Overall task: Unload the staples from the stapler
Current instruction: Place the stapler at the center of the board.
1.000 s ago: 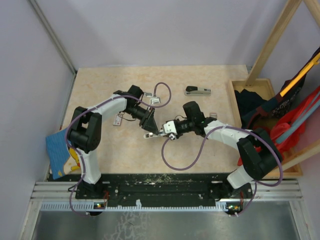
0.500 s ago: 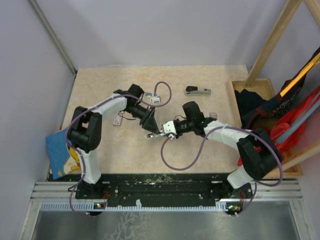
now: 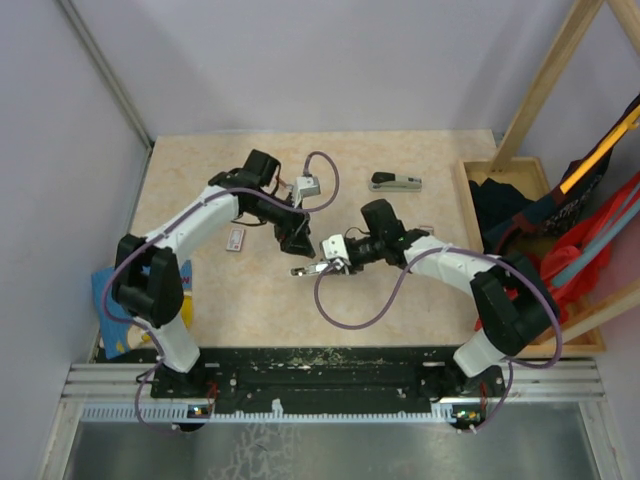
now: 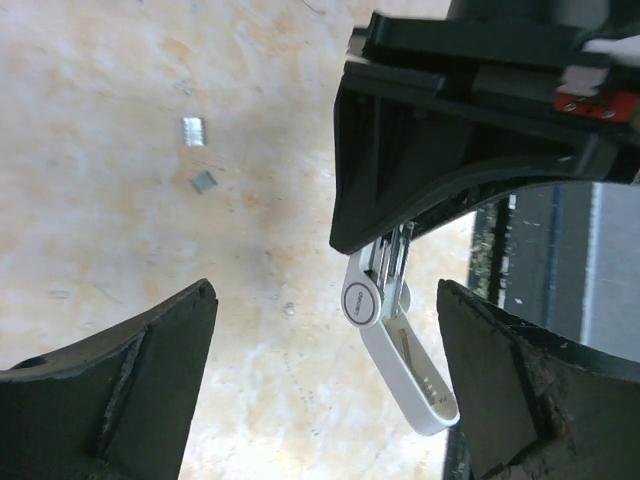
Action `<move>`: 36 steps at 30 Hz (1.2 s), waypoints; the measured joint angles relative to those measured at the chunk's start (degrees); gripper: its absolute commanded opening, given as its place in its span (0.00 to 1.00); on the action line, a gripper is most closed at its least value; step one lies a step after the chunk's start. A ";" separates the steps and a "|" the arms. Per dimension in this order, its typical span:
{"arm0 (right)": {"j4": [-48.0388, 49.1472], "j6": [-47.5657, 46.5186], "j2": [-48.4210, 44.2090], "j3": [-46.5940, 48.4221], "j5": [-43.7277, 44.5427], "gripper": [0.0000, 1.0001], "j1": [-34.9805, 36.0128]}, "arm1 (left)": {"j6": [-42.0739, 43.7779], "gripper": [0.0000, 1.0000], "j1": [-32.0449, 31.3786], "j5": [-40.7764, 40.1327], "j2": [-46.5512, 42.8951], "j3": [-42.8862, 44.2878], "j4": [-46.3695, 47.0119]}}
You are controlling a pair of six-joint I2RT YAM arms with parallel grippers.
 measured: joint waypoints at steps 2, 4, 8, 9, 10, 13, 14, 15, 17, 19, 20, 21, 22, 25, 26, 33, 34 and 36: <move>-0.42 1.46 0.59 1.03 -0.20 0.00 0.00 | 0.22 1.00 -1.05 -2.99 -2.89 -0.90 2.12; -1.20 3.34 1.27 2.21 -0.37 0.00 0.00 | 0.42 1.00 -2.99 -6.14 -6.58 -3.17 4.70; -2.27 6.99 2.71 4.52 -1.42 0.00 -0.09 | 0.79 1.00 -6.56 -10.03 -10.97 -7.26 8.26; -2.47 7.67 2.95 4.94 -1.75 0.00 -0.17 | 0.92 1.00 -7.30 -10.73 -11.34 -7.82 8.72; -2.64 8.26 3.13 5.16 -2.14 0.00 -0.37 | 1.11 1.00 -7.78 -11.08 -11.45 -8.13 9.05; -3.37 9.88 3.21 5.18 -3.45 0.00 -1.22 | 1.51 1.00 -7.91 -13.31 -11.47 -8.46 9.70; -3.54 10.21 3.21 5.18 -3.78 0.00 -1.36 | 1.57 1.00 -7.80 -14.01 -11.47 -8.48 9.75; -3.74 10.43 3.23 5.18 -4.17 0.00 -1.60 | 1.68 1.00 -7.76 -14.75 -11.47 -8.48 9.81; -4.00 10.95 3.26 5.20 -4.81 0.00 -1.95 | 1.79 1.00 -7.67 -15.91 -11.61 -8.48 9.88; -4.17 11.45 3.37 5.25 -5.27 0.00 -2.34 | 1.99 1.00 -7.67 -16.79 -12.20 -8.63 9.88; -4.15 11.72 3.45 5.25 -5.53 0.00 -2.62 | 2.14 1.00 -7.67 -17.07 -12.66 -8.90 9.92; -4.17 11.85 3.50 5.29 -5.77 0.00 -2.82 | 2.38 1.00 -7.67 -17.40 -13.44 -9.38 9.92; -4.31 12.20 3.54 5.38 -6.12 0.00 -3.19 | 2.60 1.00 -7.67 -17.70 -14.29 -9.86 9.86; -4.33 12.94 3.54 5.70 -6.78 0.00 -4.22 | 2.95 1.00 -7.43 -18.25 -16.31 -11.02 9.70; -4.33 13.22 3.54 5.84 -6.88 0.00 -4.48 | 3.08 1.00 -7.28 -18.23 -16.79 -11.34 9.66; -4.09 14.21 3.54 5.95 -7.45 0.00 -5.31 | 4.85 0.96 -6.71 -17.22 -17.90 -12.79 8.39; -4.09 14.34 3.54 5.95 -7.45 0.00 -5.38 | 4.98 0.96 -6.67 -17.25 -17.90 -12.87 8.31; -4.07 14.60 3.54 5.95 -7.50 0.00 -5.53 | 5.38 0.93 -6.40 -17.33 -17.90 -13.25 8.07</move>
